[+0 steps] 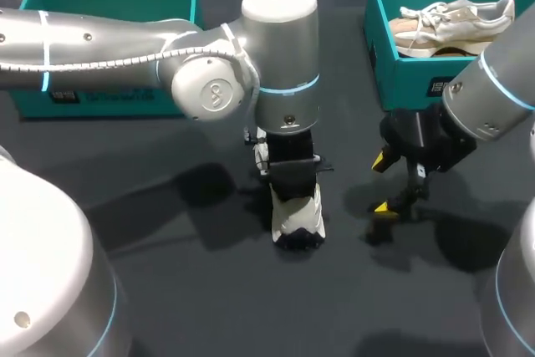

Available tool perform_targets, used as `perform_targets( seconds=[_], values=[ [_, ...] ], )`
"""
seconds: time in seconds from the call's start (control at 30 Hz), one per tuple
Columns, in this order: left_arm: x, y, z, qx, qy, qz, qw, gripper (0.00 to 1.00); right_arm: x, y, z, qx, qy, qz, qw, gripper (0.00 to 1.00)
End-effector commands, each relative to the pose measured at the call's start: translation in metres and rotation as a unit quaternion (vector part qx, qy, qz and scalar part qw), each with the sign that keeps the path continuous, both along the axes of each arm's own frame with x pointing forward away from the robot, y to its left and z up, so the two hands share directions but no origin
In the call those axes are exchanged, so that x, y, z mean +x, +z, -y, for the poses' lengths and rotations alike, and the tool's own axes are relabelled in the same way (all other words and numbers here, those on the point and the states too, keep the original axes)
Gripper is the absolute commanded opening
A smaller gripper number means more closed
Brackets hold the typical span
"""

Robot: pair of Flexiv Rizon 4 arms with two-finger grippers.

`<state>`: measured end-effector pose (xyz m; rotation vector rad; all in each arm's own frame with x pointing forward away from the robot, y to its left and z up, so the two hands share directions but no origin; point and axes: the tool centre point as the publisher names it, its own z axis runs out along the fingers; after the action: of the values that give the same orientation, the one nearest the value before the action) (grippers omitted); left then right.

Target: Take the shoe out of the shoebox, open the shoe tongue, remove and reinsert the insole, then place the shoe into the shoebox

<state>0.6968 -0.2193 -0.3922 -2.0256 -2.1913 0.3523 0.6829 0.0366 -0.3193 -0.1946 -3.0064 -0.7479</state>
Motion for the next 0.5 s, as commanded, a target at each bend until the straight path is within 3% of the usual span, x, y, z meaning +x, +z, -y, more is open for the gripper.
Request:
perform_targets(
  seconds=[0.03, 0.13, 0.33, 0.5],
  values=[
    [0.002, -0.017, 0.001, -0.001, 0.011, 0.019, 1.000, 0.00, -0.002, -0.001, 0.000, -0.001, -0.001, 0.001, 1.000, 1.00],
    [0.007, -0.010, 0.001, -0.011, 0.016, 0.025, 0.999, 0.00, -0.002, -0.001, 0.000, -0.001, -0.001, 0.001, 1.000, 1.00],
    [0.013, 0.029, 0.005, -0.045, 0.022, 0.021, 0.999, 0.00, -0.002, -0.001, 0.000, -0.001, -0.001, 0.001, 1.000, 1.00],
    [0.006, 0.042, 0.011, -0.052, 0.007, 0.006, 0.999, 0.00, -0.002, -0.001, 0.000, -0.001, -0.001, 0.001, 1.000, 1.00]
  ],
)
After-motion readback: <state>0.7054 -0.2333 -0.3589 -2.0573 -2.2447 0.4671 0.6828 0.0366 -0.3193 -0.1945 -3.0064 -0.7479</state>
